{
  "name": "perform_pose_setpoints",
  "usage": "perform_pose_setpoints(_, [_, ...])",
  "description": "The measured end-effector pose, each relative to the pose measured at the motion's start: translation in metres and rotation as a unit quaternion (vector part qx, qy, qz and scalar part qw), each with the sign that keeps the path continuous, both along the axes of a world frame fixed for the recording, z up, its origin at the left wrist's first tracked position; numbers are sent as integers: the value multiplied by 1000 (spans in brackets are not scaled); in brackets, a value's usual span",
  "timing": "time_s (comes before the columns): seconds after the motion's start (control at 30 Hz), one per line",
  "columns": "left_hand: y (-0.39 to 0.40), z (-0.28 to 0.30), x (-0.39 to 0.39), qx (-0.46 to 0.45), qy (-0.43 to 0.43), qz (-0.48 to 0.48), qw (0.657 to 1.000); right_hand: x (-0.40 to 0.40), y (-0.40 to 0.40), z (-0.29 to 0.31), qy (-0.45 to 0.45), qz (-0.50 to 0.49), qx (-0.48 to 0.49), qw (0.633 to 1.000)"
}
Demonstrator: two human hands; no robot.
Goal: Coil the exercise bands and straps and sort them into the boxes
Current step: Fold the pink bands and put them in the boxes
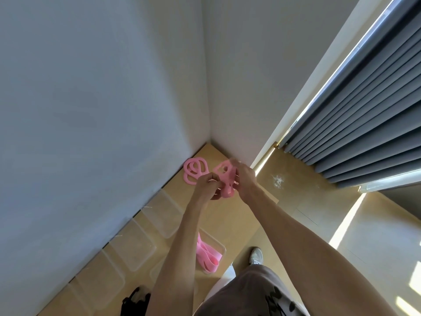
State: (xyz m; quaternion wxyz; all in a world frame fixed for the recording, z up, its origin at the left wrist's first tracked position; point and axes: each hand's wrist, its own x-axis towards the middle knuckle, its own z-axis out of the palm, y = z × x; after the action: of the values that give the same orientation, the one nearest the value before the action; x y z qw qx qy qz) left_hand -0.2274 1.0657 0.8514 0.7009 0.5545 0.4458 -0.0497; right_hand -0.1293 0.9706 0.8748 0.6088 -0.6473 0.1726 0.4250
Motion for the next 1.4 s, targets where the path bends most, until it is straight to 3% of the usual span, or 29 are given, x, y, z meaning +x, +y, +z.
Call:
perform_pose_setpoints(0.13, [-2,-8,8,-35,15,53,998,-7,-1,-6,-55,67,-56,995])
perform_pose_setpoints(0.27, [-3,-15,8,-183,-11,162,969,-11,-9,-6,-52,98,-55,992])
perform_pose_setpoints(0.4, [-4,-16,6,-180,-13,175,968,-17,-23,-7,-75,144,-64,985])
perform_pose_setpoints(0.57, [-2,-14,4,-114,-29,162,980,-22,-35,-13,-192,214,-147,946])
perform_pose_setpoints(0.7, [-8,-2,2,-21,-5,127,992,-26,-36,-10,-285,161,-149,933])
perform_pose_setpoints(0.93, [-36,41,-22,83,-64,70,992,-33,-42,7,-279,178,-85,940])
perform_pose_setpoints(1.07, [-72,51,-48,222,0,35,974,-60,-59,12,-262,229,-41,937])
perform_pose_setpoints(1.17, [-100,45,-84,257,45,147,954,-83,-74,8,-232,288,-20,929])
perform_pose_setpoints(1.27, [-116,36,-128,170,41,326,929,-109,-85,2,-186,403,-12,896])
perform_pose_setpoints(1.4, [-120,26,-186,167,87,368,911,-154,-94,-8,-150,517,-12,842])
